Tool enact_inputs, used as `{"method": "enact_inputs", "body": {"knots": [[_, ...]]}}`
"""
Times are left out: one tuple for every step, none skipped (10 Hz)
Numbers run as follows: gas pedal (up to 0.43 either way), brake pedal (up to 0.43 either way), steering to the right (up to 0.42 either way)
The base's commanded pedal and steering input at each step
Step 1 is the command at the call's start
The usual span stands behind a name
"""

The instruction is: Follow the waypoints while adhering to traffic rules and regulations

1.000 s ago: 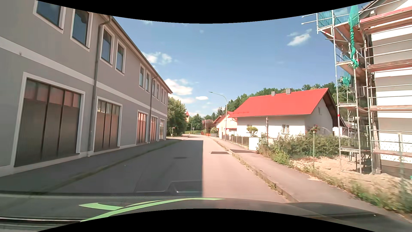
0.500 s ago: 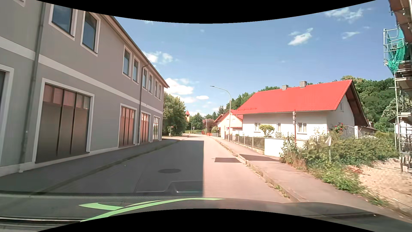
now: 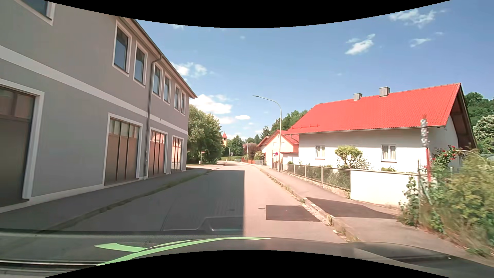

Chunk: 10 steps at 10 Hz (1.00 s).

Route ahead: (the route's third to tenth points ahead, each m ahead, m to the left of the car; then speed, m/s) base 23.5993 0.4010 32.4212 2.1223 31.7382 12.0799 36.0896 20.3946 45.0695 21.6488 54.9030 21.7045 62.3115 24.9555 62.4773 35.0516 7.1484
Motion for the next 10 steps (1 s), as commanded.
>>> {"method": "enact_inputs", "body": {"knots": [[0.059,0.000,0.001],[0.059,0.000,0.003],[0.067,0.000,0.004],[0.067,0.000,0.005],[0.067,0.000,0.005],[0.067,0.000,0.005],[0.067,0.000,0.005],[0.067,0.000,0.005],[0.067,0.000,0.005],[0.067,0.000,0.005]]}}
